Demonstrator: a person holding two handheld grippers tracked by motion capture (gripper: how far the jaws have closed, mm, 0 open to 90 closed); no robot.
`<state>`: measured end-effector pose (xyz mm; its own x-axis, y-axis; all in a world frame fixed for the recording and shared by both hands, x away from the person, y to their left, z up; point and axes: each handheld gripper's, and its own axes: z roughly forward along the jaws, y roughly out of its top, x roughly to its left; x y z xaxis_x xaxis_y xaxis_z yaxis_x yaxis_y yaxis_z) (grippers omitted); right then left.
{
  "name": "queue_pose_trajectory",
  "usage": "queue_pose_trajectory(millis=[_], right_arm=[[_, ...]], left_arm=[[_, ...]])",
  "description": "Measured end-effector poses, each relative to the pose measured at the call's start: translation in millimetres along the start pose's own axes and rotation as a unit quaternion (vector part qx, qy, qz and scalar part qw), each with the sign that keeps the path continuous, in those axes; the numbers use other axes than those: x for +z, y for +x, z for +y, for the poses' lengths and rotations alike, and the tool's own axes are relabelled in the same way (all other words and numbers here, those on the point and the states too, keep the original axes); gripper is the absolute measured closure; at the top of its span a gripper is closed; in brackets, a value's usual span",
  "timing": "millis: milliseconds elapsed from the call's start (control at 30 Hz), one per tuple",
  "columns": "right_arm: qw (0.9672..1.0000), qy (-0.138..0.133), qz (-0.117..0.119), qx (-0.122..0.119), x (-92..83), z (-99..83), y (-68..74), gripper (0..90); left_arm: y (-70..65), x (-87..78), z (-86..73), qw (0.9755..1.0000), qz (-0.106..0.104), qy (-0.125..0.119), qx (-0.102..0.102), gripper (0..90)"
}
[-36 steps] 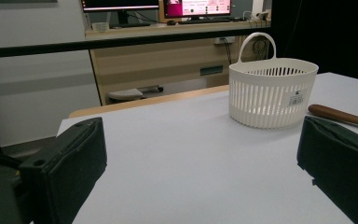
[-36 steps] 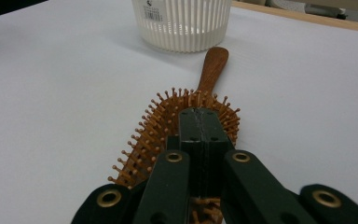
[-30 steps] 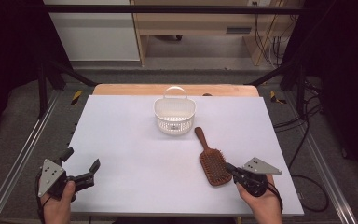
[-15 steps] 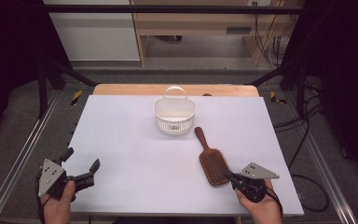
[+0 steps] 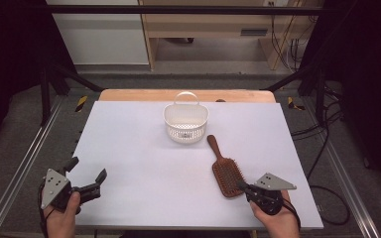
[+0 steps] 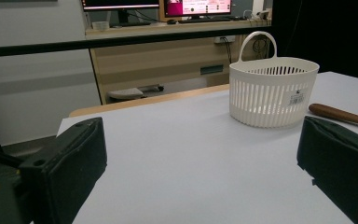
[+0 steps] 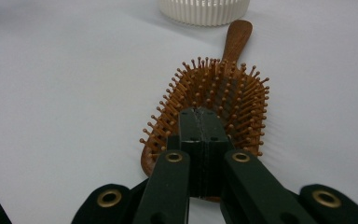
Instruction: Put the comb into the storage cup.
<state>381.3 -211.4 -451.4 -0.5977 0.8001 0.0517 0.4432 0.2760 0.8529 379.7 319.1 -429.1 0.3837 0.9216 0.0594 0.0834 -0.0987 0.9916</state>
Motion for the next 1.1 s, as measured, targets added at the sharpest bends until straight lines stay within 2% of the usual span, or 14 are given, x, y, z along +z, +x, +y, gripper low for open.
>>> queue_pose_trajectory(millis=[167, 300, 467, 533, 667, 800, 900, 1100], right_arm=[[1.0000, -0.003, 0.001, 0.000, -0.1, 0.7, -0.6, 90.0], [0.9999, 0.001, 0.006, -0.013, 7.1, 7.9, -3.0, 90.0], [0.9991, 0.012, 0.002, -0.040, 23.1, 26.9, -9.7, 90.0], [0.9990, 0.016, 0.005, -0.042, 30.2, 33.1, -13.4, 90.0], [0.9976, 0.031, 0.005, -0.062, 49.7, 51.0, -23.9, 90.0], [0.9964, 0.045, 0.009, -0.072, 66.1, 69.8, -33.5, 90.0], [0.9939, 0.064, 0.015, -0.089, 80.6, 84.0, -38.1, 90.0], [0.9884, 0.108, 0.023, -0.105, 111.9, 96.9, -43.5, 90.0]], left_arm=[[0.3, 0.1, -0.2, 1.0000, 0.000, 0.000, 0.000, 1.3], [-0.6, 0.7, -0.5, 1.0000, -0.001, 0.002, 0.001, 1.3], [-1.3, 0.5, -0.5, 1.0000, 0.000, 0.003, 0.003, 1.3], [-1.4, 0.9, -0.8, 1.0000, 0.000, 0.004, 0.004, 1.3], [-1.9, 1.1, -0.9, 1.0000, -0.002, 0.005, 0.005, 1.3], [-2.0, 1.2, -1.1, 1.0000, -0.002, 0.005, 0.005, 1.3], [-2.0, 1.8, -1.4, 1.0000, -0.003, 0.006, 0.006, 1.3], [-1.8, 2.3, -1.8, 1.0000, -0.004, 0.007, 0.005, 1.3]])
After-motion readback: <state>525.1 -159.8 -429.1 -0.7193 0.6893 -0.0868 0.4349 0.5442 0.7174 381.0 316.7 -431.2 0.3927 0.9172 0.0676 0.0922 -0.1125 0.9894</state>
